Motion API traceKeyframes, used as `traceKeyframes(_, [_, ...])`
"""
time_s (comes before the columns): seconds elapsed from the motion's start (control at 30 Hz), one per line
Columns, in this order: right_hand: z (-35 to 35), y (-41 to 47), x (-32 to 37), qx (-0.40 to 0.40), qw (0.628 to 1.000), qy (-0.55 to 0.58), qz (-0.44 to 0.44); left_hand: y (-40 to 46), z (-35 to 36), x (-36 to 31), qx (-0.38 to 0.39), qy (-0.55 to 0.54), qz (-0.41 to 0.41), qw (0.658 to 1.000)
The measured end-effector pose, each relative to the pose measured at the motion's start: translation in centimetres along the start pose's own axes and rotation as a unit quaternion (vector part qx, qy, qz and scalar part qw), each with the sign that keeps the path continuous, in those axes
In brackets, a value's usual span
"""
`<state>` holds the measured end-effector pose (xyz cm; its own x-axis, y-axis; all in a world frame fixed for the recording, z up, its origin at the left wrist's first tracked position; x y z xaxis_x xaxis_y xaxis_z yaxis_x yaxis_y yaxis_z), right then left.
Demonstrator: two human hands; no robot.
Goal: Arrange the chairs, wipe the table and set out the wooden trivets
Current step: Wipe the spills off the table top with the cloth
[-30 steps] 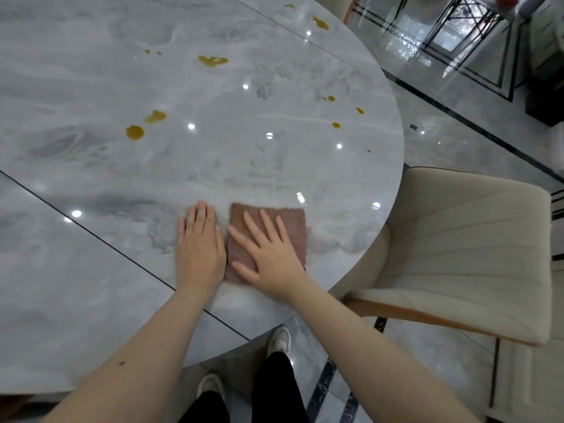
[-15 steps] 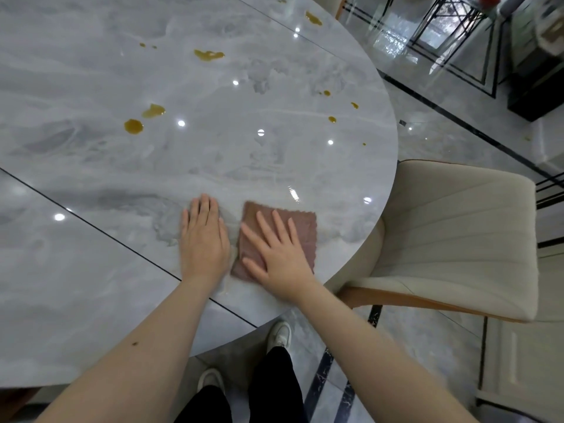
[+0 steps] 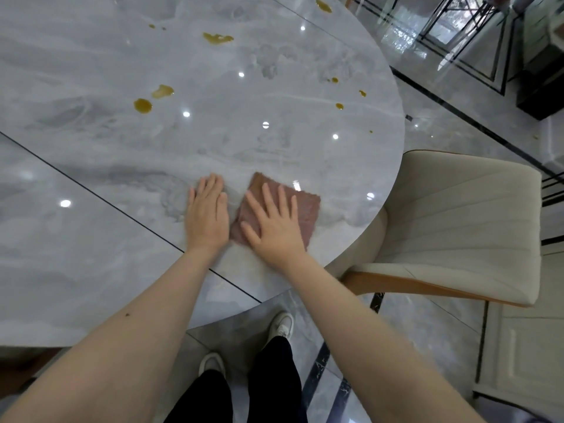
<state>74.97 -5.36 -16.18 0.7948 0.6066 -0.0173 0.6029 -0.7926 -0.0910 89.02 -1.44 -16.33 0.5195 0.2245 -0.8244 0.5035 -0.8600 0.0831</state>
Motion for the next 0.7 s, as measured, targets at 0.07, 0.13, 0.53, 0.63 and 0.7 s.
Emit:
traceKeyframes(0.07, [0.3,-3.4,1.3,-0.002,0.996,-0.015,-0.085,-0.2,-1.1,0.1,0.009,-0.112,-0.019,0.994])
traceKeyframes(0.13, [0.4,-6.1,-0.6,0.014,0.986,-0.041,-0.159,-1.0,-2.5,0.6,0.021,-0.091,-0.007,0.996])
traceKeyframes(0.53, [-0.4,0.8,4.7,0.005,0.999,0.0,-0.043,-5.1,-4.7,3.9,-0.006,0.269,-0.032,0.963])
traceKeyframes(0.63, [-0.1,-3.3,4.9,-0.004,0.988,-0.014,-0.151,-5.1,-4.7,4.0,-0.002,0.265,-0.042,0.963])
traceKeyframes(0.7, [0.2,-5.5,1.6,0.007,0.981,-0.031,-0.189,-5.2,-4.7,3.9,-0.004,0.267,-0.042,0.963])
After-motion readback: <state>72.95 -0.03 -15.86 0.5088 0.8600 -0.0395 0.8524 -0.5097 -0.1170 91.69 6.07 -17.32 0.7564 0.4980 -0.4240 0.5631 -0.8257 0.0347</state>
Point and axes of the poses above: each hand's wrist, its own y-axis towards the middle knuckle, its own z-axis out of the palm, x = y × z, the point moved 1 cm from there along y, towards the middle knuckle, and after that the axes turned 10 degrees about -y, right-handed, at the moved point
